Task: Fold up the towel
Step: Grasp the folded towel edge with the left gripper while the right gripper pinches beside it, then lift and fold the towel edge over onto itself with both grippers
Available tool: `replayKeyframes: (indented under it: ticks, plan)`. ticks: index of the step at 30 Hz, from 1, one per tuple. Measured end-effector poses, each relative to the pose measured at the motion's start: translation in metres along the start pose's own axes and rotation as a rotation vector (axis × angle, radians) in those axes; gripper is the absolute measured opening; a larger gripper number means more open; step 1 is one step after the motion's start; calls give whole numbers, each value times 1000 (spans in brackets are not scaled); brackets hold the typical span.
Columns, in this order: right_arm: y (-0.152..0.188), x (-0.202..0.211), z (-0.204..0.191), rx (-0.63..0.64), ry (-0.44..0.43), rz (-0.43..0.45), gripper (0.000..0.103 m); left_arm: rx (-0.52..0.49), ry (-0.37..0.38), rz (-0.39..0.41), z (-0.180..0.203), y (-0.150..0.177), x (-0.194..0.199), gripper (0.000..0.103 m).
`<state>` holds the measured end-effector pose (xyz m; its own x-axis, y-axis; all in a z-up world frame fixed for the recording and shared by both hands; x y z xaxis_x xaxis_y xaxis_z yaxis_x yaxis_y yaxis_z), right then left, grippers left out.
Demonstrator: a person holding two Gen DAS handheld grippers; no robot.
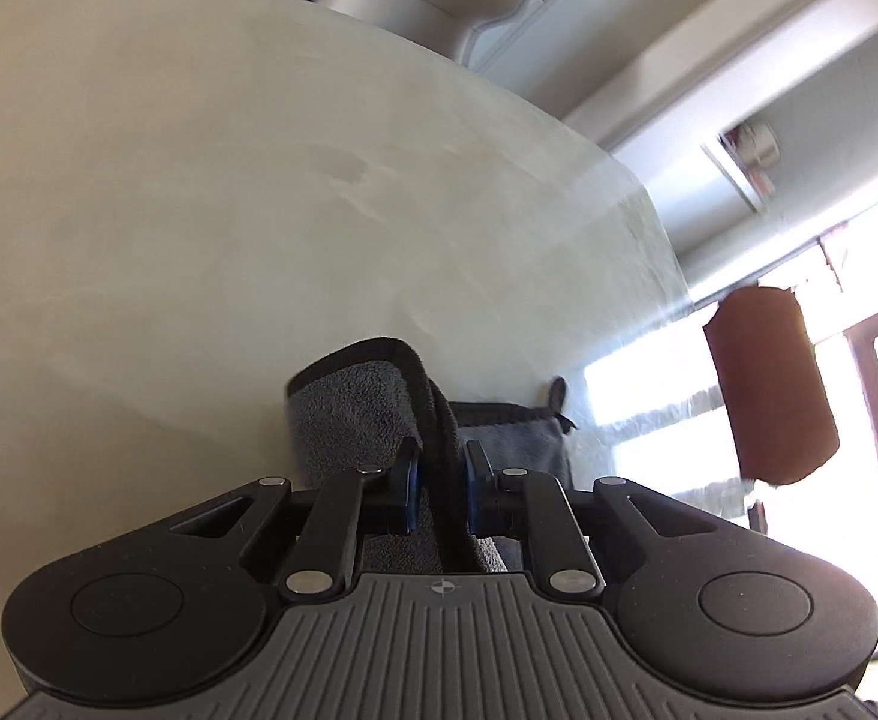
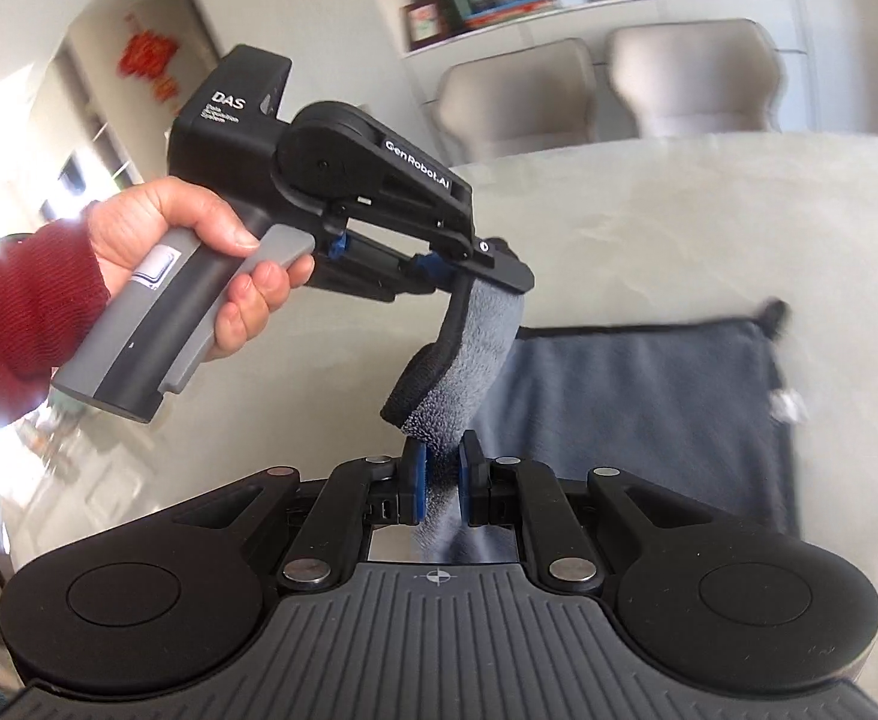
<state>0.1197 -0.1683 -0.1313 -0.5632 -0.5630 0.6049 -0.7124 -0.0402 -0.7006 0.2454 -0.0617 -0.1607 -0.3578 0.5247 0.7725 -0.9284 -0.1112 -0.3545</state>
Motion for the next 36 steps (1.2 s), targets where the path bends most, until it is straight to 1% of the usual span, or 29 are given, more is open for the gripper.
replayKeyframes:
  ticks: [4,7,9,10,12,13,14,16,19,21,22,23,24,26,31,36]
  plan:
    - [12,5,27,-81,47,1,11,-85,-13,-58,31,11,-28,14]
    - [18,8,43,-126,70,9,12,-123,-20,-87,48,16,-43,14]
    - [22,9,53,-157,79,13,14,-135,-27,-100,57,17,-52,14]
    - [23,10,57,-168,83,14,17,-140,-30,-107,60,19,-54,14]
    - [24,11,62,-172,94,21,23,-141,-40,-117,61,21,-59,14]
    - [25,11,64,-174,99,24,31,-142,-45,-123,61,22,-61,14]
    - [25,11,66,-174,105,27,33,-140,-50,-127,61,22,-63,14]
    - [25,10,67,-147,126,28,34,-139,-53,-131,58,25,-61,14]
    - [25,7,69,-94,186,24,35,-137,-57,-135,57,26,-61,14]
    - [25,5,71,-69,212,25,35,-139,-60,-136,59,26,-60,14]
    - [25,4,71,-58,223,24,32,-141,-65,-135,59,26,-59,14]
    - [27,1,72,-57,213,13,21,-140,-67,-134,59,26,-59,14]
    - [28,1,72,-58,207,7,14,-138,-69,-132,63,24,-63,14]
    - [29,0,74,-64,196,-8,12,-139,-71,-132,64,21,-65,14]
    - [22,16,80,-95,194,37,11,-177,-86,-101,74,16,-61,14]
    - [20,20,96,-128,219,39,11,-187,-96,-88,82,13,-64,14]
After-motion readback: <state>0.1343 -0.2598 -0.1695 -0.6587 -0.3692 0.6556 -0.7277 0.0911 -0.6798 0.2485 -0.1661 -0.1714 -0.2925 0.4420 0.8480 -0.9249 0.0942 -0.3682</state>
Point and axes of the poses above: each gripper's, at about its wrist camera, not at the fingertips, and x roughly against the way its jaws point, z to its right, y to its underside, the point moved 10 cm from there along -x, roughly the way its jaws point, and after that the axes turned 1 degree about -z, right-handed, at the moved point
